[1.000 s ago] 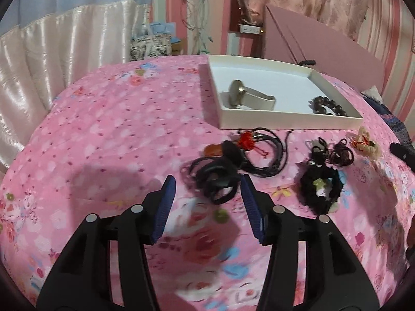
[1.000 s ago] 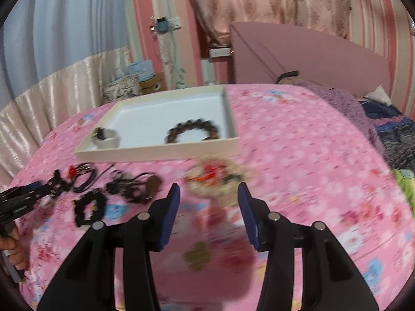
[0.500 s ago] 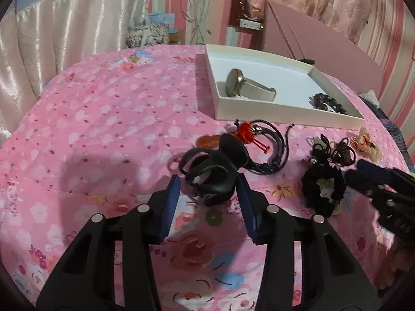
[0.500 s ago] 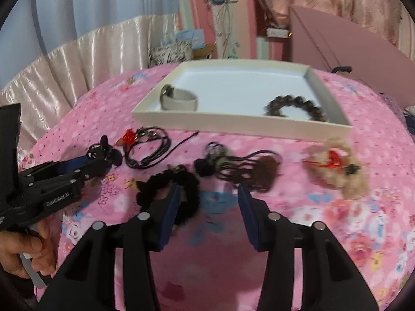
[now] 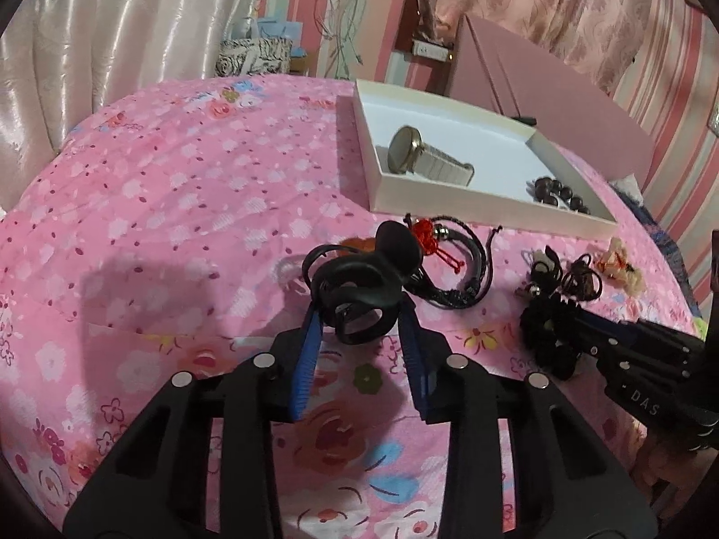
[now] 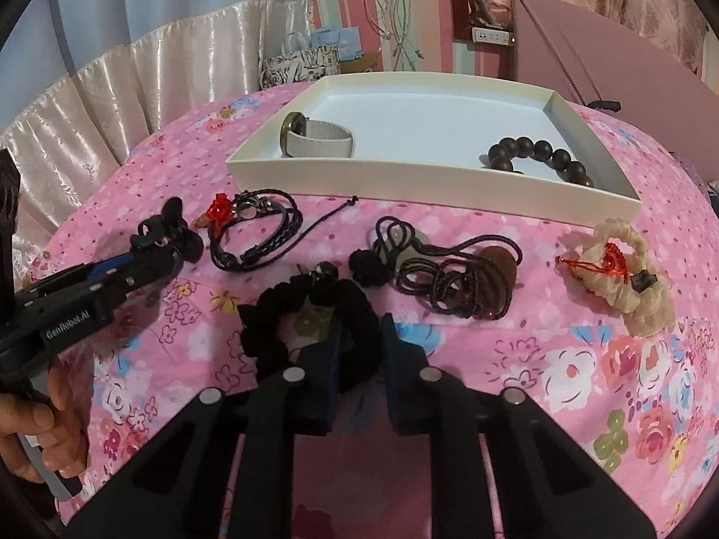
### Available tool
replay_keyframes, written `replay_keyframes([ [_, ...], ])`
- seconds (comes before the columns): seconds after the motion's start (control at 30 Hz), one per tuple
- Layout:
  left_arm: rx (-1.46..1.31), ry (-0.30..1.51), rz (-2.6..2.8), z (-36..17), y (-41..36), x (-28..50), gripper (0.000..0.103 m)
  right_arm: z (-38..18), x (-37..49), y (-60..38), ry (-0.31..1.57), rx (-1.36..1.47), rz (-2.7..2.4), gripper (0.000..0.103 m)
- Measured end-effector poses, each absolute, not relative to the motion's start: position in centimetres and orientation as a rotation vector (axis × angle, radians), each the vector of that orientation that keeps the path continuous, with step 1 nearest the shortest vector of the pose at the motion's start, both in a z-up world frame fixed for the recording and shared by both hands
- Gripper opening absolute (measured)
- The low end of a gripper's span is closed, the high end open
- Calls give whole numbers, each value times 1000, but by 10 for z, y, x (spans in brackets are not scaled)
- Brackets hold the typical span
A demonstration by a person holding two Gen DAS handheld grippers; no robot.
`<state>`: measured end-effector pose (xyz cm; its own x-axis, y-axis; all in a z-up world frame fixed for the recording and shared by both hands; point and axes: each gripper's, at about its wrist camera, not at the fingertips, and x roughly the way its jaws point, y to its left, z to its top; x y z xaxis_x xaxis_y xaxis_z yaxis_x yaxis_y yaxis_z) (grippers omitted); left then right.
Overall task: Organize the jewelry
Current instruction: 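Grasp the black claw hair clip with the left gripper while the right grasps a black hair tie, then carry the claw clip with the left gripper while the right carries the hair tie into the tray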
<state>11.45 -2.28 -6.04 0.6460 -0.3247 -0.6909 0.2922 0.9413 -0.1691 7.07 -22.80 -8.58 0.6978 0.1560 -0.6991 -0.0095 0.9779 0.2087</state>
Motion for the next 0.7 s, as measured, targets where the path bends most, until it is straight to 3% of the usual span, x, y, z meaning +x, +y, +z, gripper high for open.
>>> replay_keyframes([
  [0.7,-14,660,-342,-3,-29,94,33,-34,45,-257,637,208,101,8],
])
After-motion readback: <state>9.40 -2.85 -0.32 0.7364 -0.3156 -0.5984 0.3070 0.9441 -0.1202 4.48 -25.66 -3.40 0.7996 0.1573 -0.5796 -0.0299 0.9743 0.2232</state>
